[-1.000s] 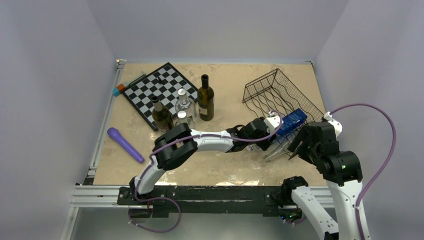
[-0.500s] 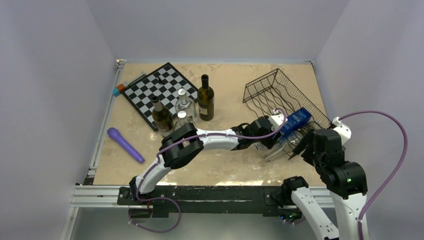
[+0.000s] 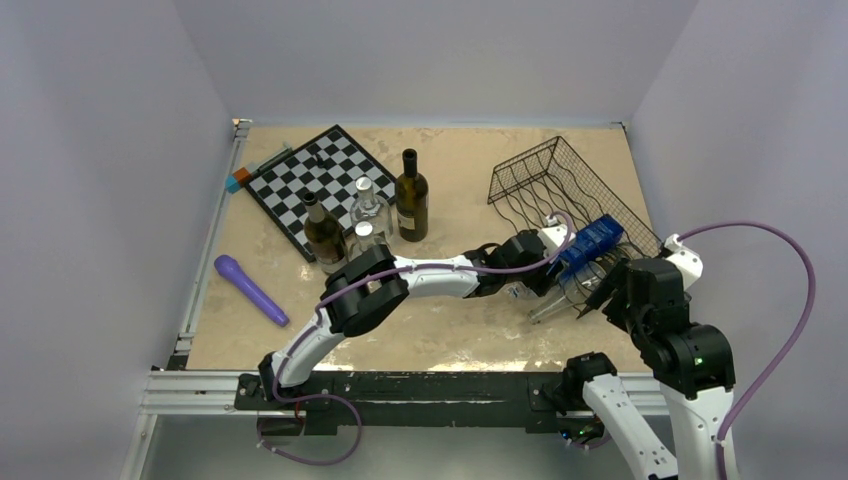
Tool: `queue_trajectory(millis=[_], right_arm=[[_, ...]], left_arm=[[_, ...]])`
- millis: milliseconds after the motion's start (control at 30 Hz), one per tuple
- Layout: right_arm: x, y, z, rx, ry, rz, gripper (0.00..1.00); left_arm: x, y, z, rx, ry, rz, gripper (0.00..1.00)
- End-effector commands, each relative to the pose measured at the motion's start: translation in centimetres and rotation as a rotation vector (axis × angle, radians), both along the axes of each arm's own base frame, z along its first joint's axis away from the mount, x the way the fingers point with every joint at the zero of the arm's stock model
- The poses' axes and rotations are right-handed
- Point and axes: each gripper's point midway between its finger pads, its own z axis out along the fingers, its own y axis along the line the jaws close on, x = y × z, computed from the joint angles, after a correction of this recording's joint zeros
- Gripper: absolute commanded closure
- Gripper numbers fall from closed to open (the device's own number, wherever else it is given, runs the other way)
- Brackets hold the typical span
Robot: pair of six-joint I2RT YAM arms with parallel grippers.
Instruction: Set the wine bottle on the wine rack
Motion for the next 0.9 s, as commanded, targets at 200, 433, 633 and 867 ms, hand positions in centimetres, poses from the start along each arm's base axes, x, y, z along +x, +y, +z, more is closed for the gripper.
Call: queue_trajectory(millis=[200, 433, 633, 867], right_arm=[[0.1, -0.7, 1.3, -0.017, -0.061, -0.030, 0.22], [-0.2, -0.7, 1.5, -0.009, -0.068, -0.036, 0.22], [-0.3, -0.7, 1.8, -0.005, -0.079, -0.041, 0.22], [-0.2, -1.0, 2.9, -0.027, -0.099, -0.030, 0.20]], left_arm=[[-0.6, -2.9, 9.3, -0.300, -0.105, -0.080, 0.31], [-0.9, -2.6, 9.4, -0.294, -0.117, -0.094, 0.25], [-1.1, -2.2, 10.2, -0.296, -0.129, -0.097, 0.01], [-0.9, -0.5, 13.0, -0.309, -0.174, -0.066, 0.01]])
